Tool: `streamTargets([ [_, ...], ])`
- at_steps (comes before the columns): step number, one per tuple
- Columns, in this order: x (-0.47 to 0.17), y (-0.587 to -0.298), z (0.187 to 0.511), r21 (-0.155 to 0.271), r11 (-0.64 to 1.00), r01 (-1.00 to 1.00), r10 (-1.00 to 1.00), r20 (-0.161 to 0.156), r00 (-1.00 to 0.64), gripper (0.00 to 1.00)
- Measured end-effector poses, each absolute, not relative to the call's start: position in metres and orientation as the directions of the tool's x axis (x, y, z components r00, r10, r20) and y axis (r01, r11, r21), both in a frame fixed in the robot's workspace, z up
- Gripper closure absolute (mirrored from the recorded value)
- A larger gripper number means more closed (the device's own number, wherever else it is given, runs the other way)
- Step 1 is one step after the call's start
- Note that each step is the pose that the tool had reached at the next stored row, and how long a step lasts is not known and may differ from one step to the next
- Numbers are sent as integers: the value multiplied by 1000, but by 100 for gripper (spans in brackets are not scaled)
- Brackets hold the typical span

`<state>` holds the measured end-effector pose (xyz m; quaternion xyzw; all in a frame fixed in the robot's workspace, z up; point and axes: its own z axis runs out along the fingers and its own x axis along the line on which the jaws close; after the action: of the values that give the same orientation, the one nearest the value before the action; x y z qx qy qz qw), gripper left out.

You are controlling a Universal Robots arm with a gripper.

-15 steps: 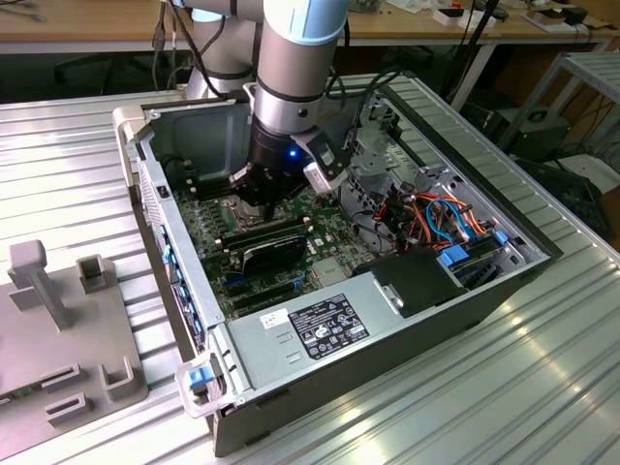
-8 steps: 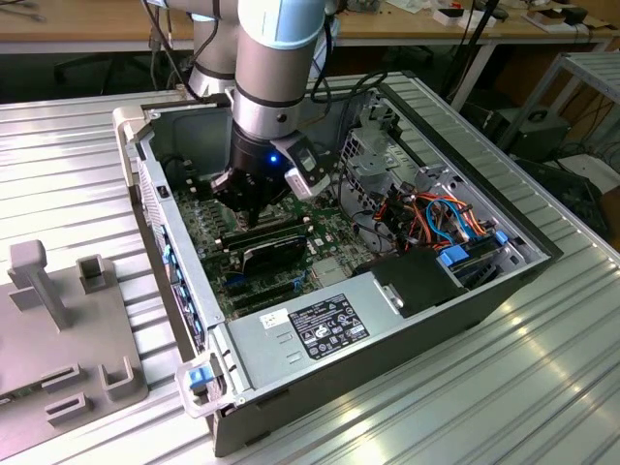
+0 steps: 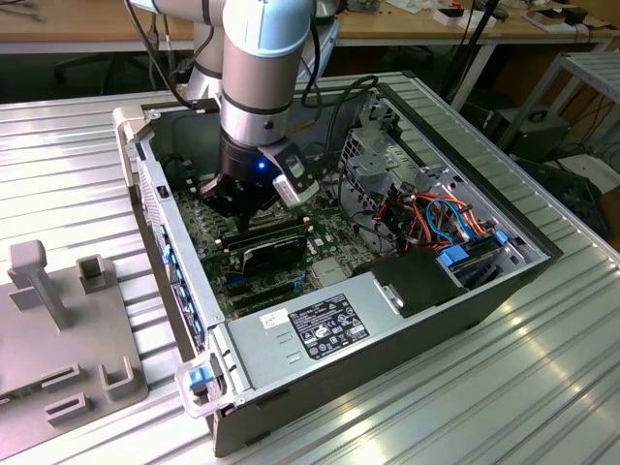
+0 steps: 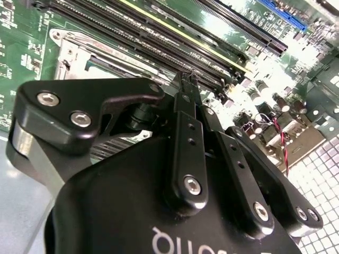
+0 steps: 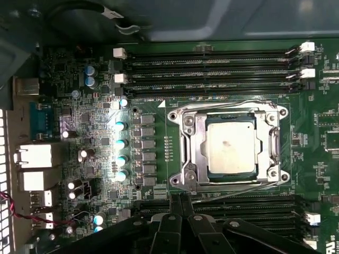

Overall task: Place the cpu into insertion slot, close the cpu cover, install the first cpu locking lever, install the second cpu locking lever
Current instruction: 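Install the second cpu locking lever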

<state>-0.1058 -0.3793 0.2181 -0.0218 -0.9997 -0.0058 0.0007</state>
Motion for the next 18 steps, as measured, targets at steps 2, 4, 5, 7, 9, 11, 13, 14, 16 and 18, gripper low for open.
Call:
streamTargets([
  [2, -106, -379, 217, 12, 999, 43, 43, 2, -999, 89],
  [4, -106, -379, 216, 12, 999, 44, 44, 2, -999, 89],
  [5, -106, -379, 215, 12, 999, 44, 44, 2, -999, 89],
  [7, -106, -377, 213, 13, 999, 44, 44, 2, -999, 89],
  [9, -106, -374, 211, 14, 999, 43, 43, 2, -999, 89],
  [11, -106, -371, 209, 14, 999, 44, 44, 2, -999, 89],
  [13, -106, -369, 207, 15, 999, 44, 44, 2, -999, 89],
  [14, -106, -368, 206, 15, 999, 43, 43, 2, -999, 89],
  [16, -107, -368, 205, 17, 999, 43, 43, 2, -999, 89],
  [18, -108, -368, 204, 19, 999, 31, 31, 2, -1000, 89],
])
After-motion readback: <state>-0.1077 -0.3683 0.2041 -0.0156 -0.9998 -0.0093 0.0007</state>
